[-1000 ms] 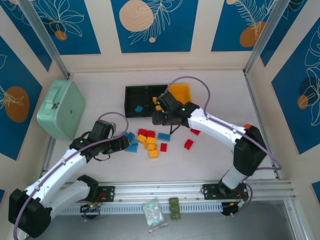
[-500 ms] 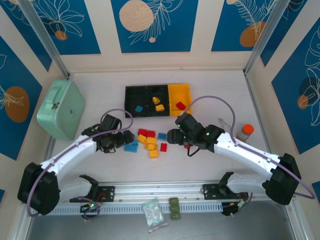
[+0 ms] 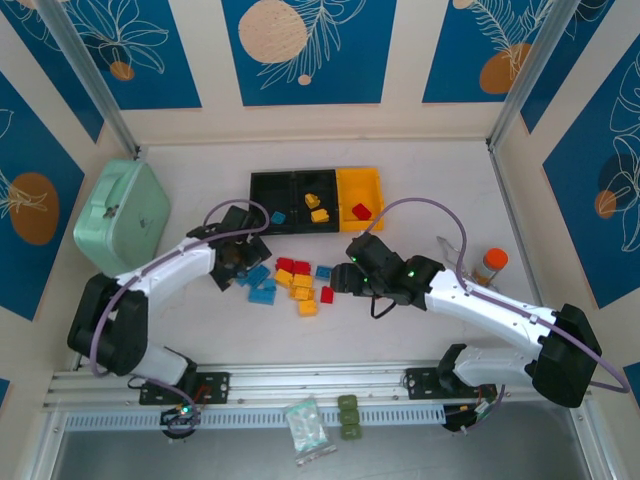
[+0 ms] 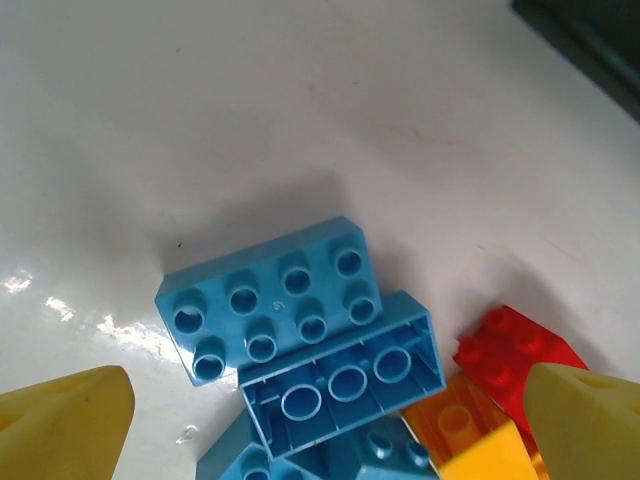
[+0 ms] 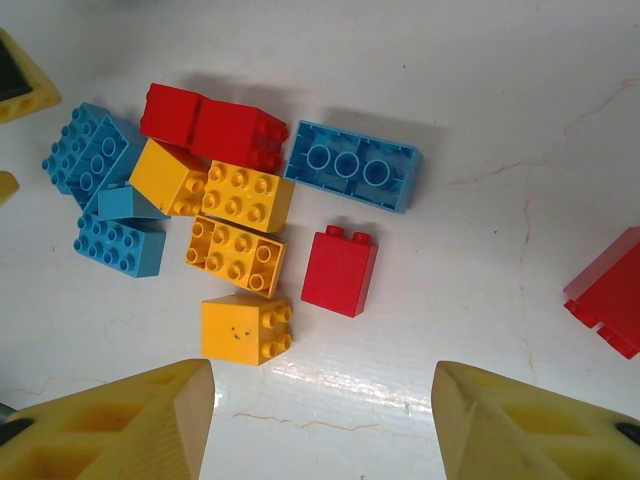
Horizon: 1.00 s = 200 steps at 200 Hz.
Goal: Sort the legos into containers by color
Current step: Pick up the lego from the center of the table.
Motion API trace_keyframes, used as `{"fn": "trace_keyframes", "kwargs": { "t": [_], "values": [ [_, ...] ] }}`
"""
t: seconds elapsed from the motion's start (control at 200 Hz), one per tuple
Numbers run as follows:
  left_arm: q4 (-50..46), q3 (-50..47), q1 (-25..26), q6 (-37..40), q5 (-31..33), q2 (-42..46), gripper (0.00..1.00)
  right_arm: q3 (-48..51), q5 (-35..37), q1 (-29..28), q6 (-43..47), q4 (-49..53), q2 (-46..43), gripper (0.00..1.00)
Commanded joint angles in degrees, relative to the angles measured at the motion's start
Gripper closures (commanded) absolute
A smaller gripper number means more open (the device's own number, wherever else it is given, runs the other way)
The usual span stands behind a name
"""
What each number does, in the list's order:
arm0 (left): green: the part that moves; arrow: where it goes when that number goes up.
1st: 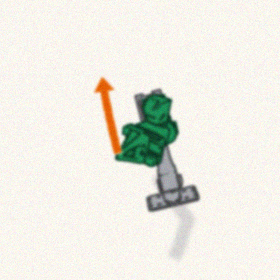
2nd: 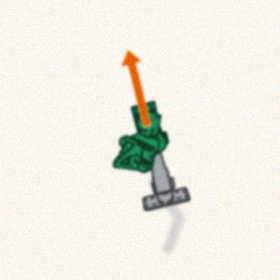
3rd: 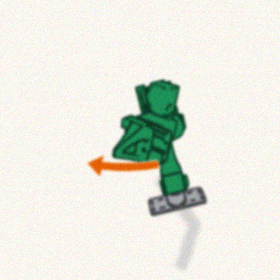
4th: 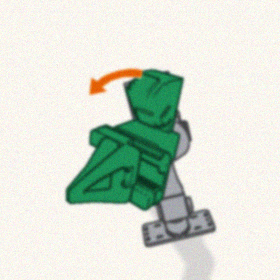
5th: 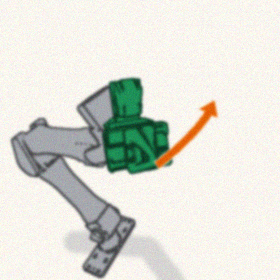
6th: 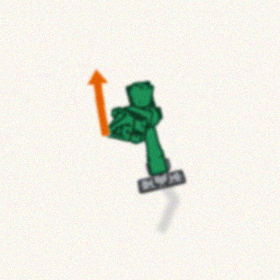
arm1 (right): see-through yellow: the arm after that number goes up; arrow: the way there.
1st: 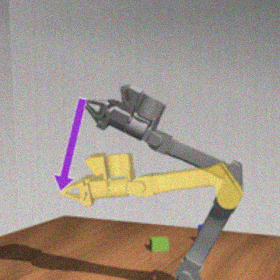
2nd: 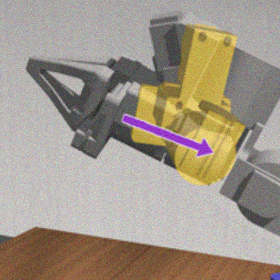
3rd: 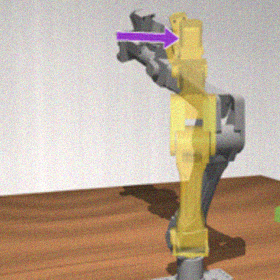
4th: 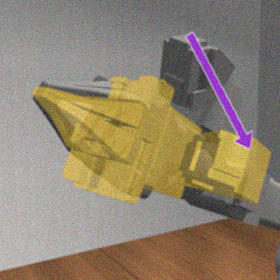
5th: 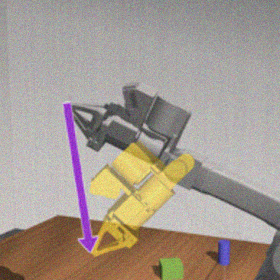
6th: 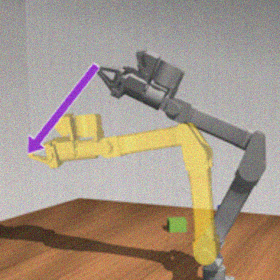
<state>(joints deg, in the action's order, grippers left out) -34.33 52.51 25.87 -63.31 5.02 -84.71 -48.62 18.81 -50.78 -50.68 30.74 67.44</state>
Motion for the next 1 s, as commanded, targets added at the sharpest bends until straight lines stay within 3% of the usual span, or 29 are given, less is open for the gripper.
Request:
{"fn": "trace_keyframes", "kwargs": {
  "t": [0.0,0.565,0.83,0.995],
  "values": [
    [-5.12,3.13,-0.81,-6.37,1.60,-2.84,0.01,0.81,0.75,-0.30,-1.03,-0.08,-0.97,0.40],
    [-2.72,5.06,-0.95,-9.16,3.28,-11.53,0.00,0.21,1.84,0.07,-1.18,1.82,-3.46,0.41],
    [-0.83,3.92,-2.28,-7.76,2.48,-13.34,0.23,0.20,2.02,-0.44,-1.81,2.13,-4.07,0.41],
    [-1.16,3.76,-2.88,-6.30,2.68,-11.87,0.32,-0.51,2.29,-0.51,-1.71,2.07,-3.74,0.41]
  ]
}}
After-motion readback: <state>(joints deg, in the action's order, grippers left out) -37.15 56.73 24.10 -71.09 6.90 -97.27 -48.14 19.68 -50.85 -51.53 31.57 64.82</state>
